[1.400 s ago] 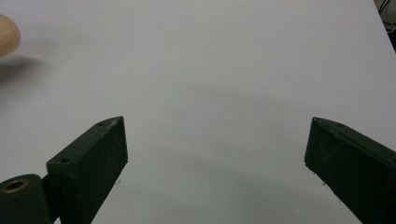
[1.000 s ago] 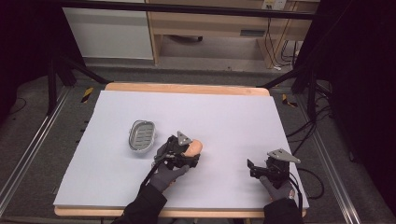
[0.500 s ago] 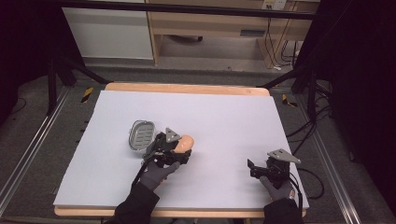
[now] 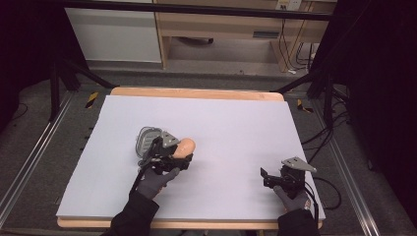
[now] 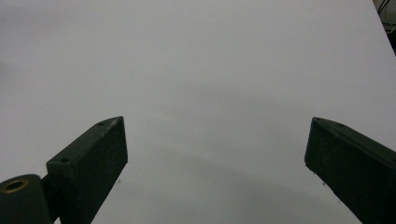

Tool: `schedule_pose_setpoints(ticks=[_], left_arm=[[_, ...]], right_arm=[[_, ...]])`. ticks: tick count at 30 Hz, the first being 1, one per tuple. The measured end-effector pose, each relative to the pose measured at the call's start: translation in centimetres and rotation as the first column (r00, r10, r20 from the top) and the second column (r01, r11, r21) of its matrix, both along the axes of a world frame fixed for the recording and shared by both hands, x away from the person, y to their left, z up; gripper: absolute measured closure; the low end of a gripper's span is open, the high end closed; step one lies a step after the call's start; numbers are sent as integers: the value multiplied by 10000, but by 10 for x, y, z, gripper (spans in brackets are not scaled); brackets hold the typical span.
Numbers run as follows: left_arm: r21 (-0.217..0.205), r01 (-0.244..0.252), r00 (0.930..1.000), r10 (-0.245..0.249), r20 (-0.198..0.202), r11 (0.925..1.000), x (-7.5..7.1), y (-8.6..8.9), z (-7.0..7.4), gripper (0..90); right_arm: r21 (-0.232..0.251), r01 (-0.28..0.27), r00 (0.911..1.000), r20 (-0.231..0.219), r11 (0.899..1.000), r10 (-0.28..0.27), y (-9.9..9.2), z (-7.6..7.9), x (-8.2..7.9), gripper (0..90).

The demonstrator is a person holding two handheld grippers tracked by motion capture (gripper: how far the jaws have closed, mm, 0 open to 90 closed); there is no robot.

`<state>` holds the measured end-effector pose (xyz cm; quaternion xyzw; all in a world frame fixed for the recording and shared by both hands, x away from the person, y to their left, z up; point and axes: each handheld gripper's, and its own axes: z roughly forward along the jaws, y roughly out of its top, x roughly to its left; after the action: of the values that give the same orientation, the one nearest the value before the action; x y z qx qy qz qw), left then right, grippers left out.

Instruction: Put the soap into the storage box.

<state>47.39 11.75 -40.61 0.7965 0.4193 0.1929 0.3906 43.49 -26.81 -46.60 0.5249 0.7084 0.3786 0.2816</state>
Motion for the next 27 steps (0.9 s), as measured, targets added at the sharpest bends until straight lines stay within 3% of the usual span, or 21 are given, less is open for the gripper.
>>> schedule_pose_setpoints(ticks=[20,27], left_arm=[[-32,-376,9993,376,79,9993,0,30,7,320],[-239,-612,9979,617,191,9978,0,41,11,320]], right_arm=[[59,13,10000,-40,10000,-12,0,0,0,62],[33,10,10000,13,10000,-11,0,1,0,62]])
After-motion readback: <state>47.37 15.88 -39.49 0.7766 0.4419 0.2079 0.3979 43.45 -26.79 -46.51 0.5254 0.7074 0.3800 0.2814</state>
